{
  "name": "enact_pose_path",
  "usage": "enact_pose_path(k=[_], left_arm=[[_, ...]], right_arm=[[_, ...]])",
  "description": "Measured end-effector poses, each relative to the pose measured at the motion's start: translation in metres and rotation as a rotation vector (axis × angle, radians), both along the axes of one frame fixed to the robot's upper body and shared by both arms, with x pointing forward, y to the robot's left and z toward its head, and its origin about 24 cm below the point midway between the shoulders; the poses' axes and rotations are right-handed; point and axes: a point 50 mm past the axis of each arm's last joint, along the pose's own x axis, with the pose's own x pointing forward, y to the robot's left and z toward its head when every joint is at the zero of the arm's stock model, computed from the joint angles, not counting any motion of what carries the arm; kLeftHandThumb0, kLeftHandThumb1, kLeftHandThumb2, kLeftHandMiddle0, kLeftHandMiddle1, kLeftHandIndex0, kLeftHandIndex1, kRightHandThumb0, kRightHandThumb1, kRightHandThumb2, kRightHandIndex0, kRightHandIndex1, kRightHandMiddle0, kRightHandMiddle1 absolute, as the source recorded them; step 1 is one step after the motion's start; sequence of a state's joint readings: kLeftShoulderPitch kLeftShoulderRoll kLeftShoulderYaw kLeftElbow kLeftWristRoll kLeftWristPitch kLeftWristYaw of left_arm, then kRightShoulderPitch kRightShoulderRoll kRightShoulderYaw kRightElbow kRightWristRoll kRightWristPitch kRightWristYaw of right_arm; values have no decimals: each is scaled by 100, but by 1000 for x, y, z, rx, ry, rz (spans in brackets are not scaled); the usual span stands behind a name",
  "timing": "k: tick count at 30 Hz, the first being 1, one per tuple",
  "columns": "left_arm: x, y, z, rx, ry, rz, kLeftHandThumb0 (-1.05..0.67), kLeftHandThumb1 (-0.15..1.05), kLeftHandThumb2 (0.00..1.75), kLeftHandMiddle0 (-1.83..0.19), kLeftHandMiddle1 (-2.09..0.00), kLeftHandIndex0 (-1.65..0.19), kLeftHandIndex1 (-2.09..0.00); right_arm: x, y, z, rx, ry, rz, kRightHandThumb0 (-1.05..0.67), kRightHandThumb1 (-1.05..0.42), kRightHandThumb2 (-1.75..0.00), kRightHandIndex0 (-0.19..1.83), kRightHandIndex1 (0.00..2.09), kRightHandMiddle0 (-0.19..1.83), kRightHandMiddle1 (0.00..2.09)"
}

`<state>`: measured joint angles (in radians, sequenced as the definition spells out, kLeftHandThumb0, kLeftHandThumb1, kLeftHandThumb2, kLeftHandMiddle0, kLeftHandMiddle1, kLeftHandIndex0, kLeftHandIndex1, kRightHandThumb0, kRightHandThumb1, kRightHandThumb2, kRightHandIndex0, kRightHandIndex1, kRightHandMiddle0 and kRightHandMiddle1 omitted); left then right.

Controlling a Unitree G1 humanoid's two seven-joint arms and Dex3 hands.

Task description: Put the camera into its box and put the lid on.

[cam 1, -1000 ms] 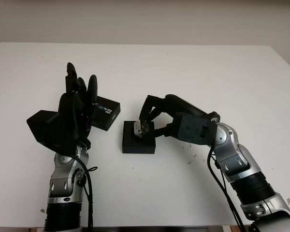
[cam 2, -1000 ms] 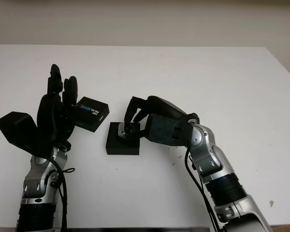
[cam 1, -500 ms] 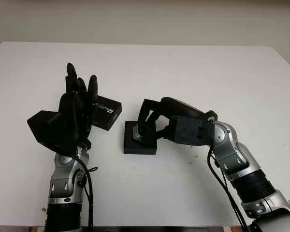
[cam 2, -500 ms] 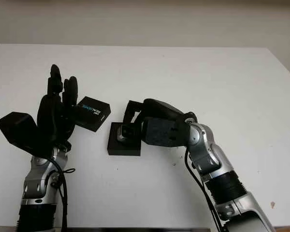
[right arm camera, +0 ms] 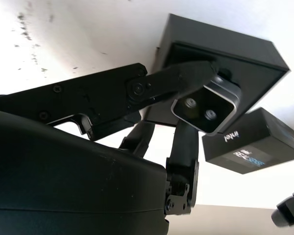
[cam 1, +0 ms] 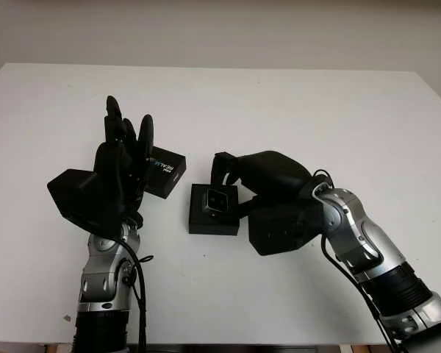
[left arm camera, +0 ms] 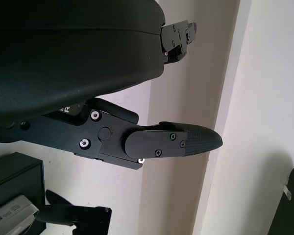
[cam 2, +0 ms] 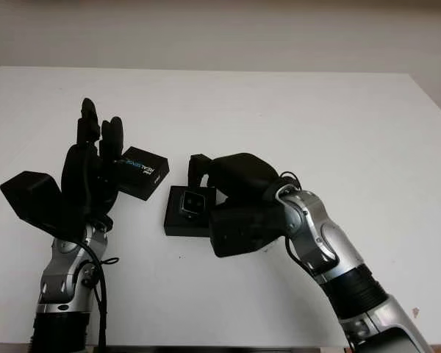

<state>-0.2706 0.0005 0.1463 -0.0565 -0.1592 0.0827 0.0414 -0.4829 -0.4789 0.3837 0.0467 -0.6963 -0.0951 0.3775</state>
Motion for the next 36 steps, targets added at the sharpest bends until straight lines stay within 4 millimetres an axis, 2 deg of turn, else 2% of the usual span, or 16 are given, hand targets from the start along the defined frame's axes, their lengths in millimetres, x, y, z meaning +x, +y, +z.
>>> enact_pose_path(k=[6,9,10,13,16,21,23,25,27,30,36], left_arm=[[0,-3,-1,-10,2,-1,-60,105,38,19,0,19,0],[0,-4,-1,-15,4,2,-58,105,39,19,0,19,0],[0,-4,-1,-15,4,1,-58,105,40,19,0,19,0],[0,-5,-1,-15,4,0,-59,105,40,19,0,19,0],[0,-5,-1,-15,4,-2,-59,105,40,19,0,19,0],[0,-6,-1,-22,5,0,-59,105,37,19,0,19,0],[0,-7,-1,-21,5,-1,-59,105,38,19,0,19,0],[0,-7,-1,-21,5,0,-60,105,39,19,0,19,0],[0,-6,-1,-20,5,0,-60,105,38,19,0,19,0],[0,-6,-1,-20,4,0,-58,105,39,19,0,19,0],[0,-6,-1,-21,4,2,-60,105,37,19,0,19,0]], right_arm=[[-1,-7,1,-59,-31,3,-61,-98,-6,26,23,-19,177],[-2,-8,3,-79,-39,6,-63,-99,-6,19,13,-19,149],[-2,-9,4,-82,-40,5,-64,-99,-5,16,10,-17,125],[-1,-11,6,-80,-47,-4,-65,-97,-5,14,7,-9,82],[1,-13,10,-65,-70,-22,-68,-96,-5,14,6,-4,61],[11,-16,32,-23,-159,-59,-72,-95,-5,11,4,-4,50],[13,-17,41,27,-164,-52,-68,-96,-6,6,3,-2,32],[13,-18,45,103,-124,-20,-67,-100,-7,3,2,-2,23],[12,-18,44,150,-95,20,-68,-104,-9,2,2,0,19],[9,-17,38,188,-62,109,-79,-105,-24,3,4,1,14],[1,-18,23,171,-8,222,-84,-105,-49,-4,2,-6,7]])
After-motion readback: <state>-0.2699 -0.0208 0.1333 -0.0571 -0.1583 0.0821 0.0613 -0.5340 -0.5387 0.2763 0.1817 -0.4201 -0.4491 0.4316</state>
